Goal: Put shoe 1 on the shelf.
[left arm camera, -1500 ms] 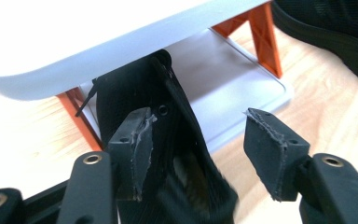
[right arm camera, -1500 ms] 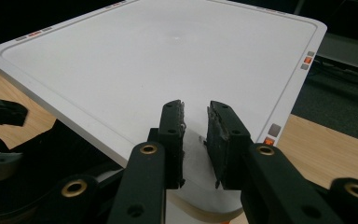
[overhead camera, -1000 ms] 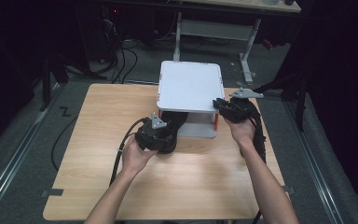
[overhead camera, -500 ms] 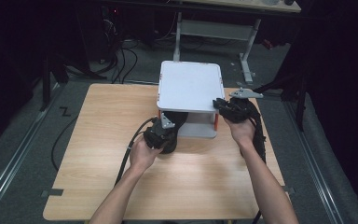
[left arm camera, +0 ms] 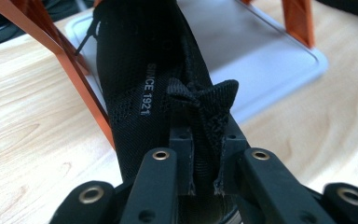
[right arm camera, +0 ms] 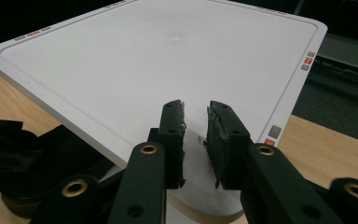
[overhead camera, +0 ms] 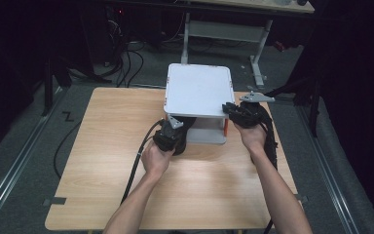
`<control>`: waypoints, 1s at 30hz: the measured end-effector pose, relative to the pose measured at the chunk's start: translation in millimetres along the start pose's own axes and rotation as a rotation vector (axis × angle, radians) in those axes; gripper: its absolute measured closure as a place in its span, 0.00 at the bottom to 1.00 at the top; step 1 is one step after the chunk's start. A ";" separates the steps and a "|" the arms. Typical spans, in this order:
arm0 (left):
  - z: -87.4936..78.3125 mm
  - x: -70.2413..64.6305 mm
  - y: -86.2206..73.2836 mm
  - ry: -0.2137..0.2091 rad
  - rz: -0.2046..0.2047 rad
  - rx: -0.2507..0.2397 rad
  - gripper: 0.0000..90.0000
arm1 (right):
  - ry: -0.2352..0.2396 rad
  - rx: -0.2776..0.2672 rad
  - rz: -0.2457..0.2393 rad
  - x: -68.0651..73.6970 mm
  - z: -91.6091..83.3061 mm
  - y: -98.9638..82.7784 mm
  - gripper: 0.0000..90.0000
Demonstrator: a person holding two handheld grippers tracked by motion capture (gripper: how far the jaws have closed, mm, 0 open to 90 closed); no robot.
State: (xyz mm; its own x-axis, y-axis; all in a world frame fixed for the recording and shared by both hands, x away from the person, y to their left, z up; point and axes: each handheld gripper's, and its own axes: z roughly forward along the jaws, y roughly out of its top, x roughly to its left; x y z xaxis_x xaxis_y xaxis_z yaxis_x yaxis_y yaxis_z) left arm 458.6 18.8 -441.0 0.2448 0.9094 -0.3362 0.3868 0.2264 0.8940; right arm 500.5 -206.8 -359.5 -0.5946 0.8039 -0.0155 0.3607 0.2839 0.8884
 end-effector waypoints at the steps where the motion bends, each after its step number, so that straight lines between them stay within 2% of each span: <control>1: 3.1 0.0 0.6 0.008 -0.014 -0.007 0.90 | 0.000 0.000 0.001 0.0 0.0 -0.1 0.84; 4: 10.7 -0.4 2.1 0.026 -0.037 -0.028 0.90 | 0.001 0.000 0.001 -0.2 0.0 -0.1 0.84; 11: 22.3 -2.4 3.1 0.036 -0.024 -0.052 0.89 | 0.002 0.006 0.002 -0.5 0.1 0.9 0.85; 19: 35.8 -2.1 6.6 0.056 -0.050 -0.068 0.89 | 0.004 0.016 0.009 -1.1 0.3 2.2 0.85; 25: 38.5 0.4 8.5 0.054 -0.080 -0.071 0.88 | 0.001 0.022 0.008 -0.8 0.0 2.8 0.86; 30: 35.8 0.7 9.0 0.036 -0.068 -0.068 0.85 | 0.001 0.019 0.006 -0.8 -0.1 2.2 0.85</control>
State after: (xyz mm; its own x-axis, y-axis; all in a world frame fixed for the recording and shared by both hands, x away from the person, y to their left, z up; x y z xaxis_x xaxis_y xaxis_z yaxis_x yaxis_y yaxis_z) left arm 494.0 8.9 -443.8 0.1872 0.9027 -0.3874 0.3403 0.3104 0.8876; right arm 501.7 -206.8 -357.5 -0.5933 0.8049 -0.0100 0.3775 0.2892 0.8797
